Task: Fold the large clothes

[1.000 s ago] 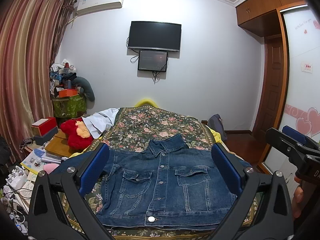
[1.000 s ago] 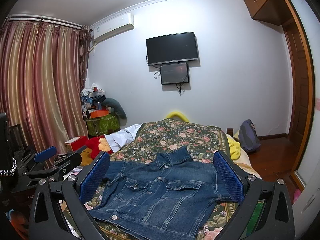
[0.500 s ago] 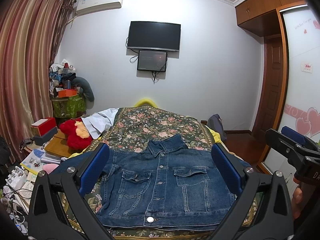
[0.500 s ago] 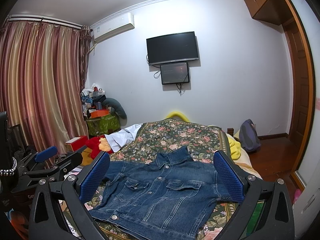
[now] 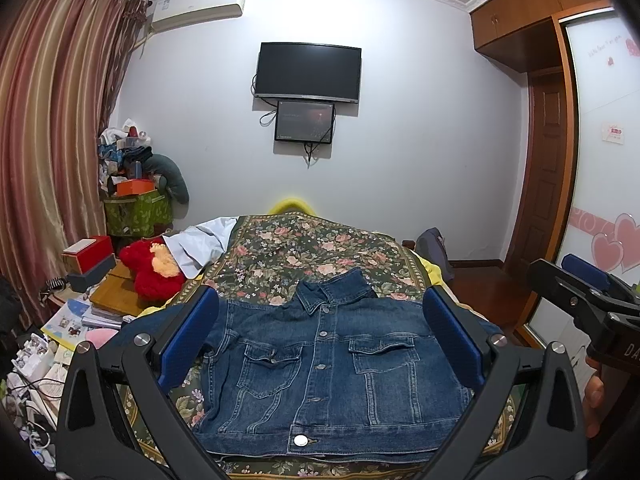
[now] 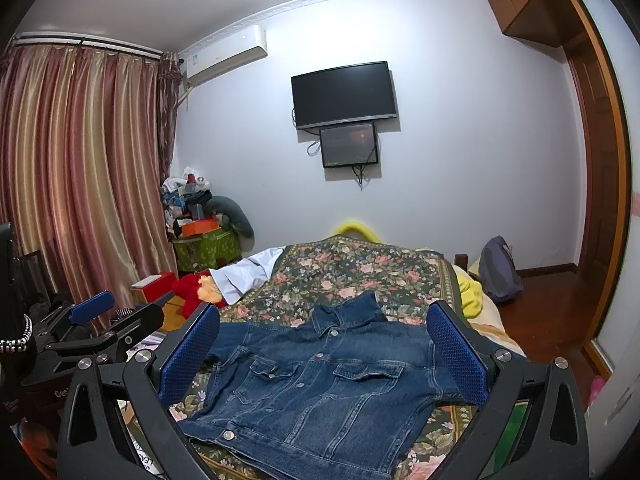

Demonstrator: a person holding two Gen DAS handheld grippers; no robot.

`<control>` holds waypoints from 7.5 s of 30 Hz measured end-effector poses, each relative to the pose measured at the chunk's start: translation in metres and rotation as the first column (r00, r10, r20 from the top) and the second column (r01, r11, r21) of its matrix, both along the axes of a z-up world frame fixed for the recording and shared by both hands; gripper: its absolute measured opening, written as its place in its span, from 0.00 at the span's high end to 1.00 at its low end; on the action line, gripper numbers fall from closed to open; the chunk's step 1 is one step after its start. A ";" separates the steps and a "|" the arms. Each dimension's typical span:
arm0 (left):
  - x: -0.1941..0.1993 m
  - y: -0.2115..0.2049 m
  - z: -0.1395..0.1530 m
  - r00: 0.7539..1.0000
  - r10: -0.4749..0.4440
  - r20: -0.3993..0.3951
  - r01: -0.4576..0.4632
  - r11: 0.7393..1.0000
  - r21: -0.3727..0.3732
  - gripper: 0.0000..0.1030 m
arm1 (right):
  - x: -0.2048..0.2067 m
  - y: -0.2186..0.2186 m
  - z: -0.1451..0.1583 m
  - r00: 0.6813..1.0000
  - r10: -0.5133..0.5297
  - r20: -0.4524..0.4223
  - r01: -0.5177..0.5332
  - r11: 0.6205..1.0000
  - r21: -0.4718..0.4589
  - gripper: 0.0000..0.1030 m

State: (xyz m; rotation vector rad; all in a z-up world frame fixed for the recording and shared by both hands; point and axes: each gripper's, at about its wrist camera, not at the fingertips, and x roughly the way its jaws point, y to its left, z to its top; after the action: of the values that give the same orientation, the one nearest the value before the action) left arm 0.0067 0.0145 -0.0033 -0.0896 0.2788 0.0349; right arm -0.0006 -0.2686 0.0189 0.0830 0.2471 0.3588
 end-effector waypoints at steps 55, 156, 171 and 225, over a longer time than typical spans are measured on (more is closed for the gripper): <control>0.210 0.323 -0.244 0.671 0.381 -0.636 -0.658 0.702 -0.273 0.79 | 0.373 0.178 -0.244 0.623 0.154 -0.767 -0.469 0.858 -0.209 0.00; 0.298 -0.057 -0.154 0.745 -0.374 -0.553 0.435 0.900 -0.022 0.37 | 0.333 -0.052 -0.176 0.684 0.084 -0.724 -0.076 0.996 0.044 0.00; 0.294 0.165 -0.226 0.729 0.136 -0.671 -0.076 0.990 0.118 0.27 | 0.406 -0.027 -0.259 0.433 0.160 -0.887 0.000 0.984 0.177 0.18; 0.325 0.115 -0.187 0.777 0.151 -0.611 -0.020 0.976 0.216 0.13 | 0.338 -0.110 -0.158 0.775 -0.237 -0.586 0.067 0.952 -0.297 0.09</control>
State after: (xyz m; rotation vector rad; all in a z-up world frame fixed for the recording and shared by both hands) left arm 0.3312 0.1297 -0.1902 0.1164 0.9436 0.1870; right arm 0.3378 -0.3782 -0.1386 -0.0443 0.9383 0.1185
